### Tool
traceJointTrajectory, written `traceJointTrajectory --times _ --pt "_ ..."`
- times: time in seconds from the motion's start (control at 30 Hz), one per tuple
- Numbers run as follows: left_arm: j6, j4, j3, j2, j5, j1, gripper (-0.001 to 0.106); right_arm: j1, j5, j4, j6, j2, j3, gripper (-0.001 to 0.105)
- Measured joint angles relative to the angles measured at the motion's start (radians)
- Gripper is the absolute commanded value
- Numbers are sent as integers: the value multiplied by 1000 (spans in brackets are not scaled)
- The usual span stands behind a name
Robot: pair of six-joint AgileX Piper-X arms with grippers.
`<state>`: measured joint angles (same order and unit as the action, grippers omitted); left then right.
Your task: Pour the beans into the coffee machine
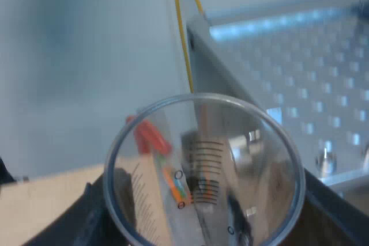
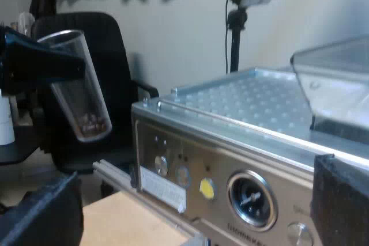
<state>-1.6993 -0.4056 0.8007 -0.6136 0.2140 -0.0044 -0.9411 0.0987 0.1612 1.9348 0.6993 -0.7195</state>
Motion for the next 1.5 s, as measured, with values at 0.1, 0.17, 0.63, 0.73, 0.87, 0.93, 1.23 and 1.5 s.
traceJointTrajectory --times 0.1,0.17,0.63,0.73,0.87,0.93,1.23,1.5 --pt "0 -2 32 0 -2 0 1 0 14 5 7 -23 0 81" --pt "6 -1 53 0 -2 0 1 0 29 7 10 -35 0 81" --pt "122 -71 213 -23 -39 -95 1 0 255 49 185 -69 -20 81" --pt "159 -102 253 -55 -55 -127 1 0 306 93 214 -69 -32 81" --pt "198 -123 308 -120 -63 -170 1 0 372 154 254 -69 -33 81" --pt "218 -124 332 -145 -66 -178 1 0 425 160 253 -69 -35 81" --pt "280 -116 484 -290 -73 -200 1 0 474 135 253 -69 -35 81" --pt "360 -116 638 -435 -113 -309 1 0 341 133 253 -69 -35 81"
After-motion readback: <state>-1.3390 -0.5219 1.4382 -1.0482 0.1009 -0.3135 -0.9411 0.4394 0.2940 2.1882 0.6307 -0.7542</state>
